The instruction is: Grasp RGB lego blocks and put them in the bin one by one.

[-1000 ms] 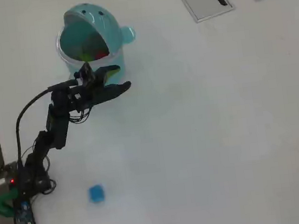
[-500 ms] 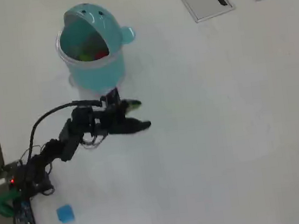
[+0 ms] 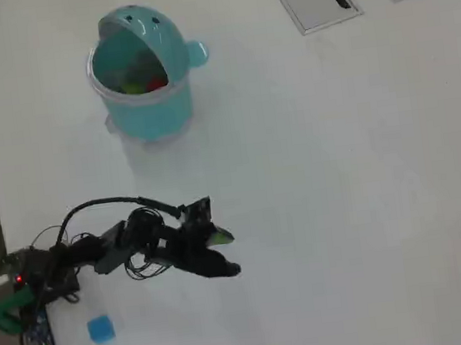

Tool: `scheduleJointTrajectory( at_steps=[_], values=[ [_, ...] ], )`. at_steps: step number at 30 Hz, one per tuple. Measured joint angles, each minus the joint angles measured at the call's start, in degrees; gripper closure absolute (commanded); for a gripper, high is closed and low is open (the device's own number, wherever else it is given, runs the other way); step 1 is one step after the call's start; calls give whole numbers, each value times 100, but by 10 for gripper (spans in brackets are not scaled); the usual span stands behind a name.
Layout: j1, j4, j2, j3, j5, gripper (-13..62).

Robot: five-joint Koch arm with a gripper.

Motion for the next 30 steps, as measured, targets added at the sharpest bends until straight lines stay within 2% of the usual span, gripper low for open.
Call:
scheduleJointTrajectory(
  at_steps=[2,5,19,30],
  values=[
    [193,44,88,0,932,148],
    [571,158,211,-9,1441,149],
    [2215,571,-237,0,1529,143],
    [2505,571,-589,-9,1925,144]
  ],
)
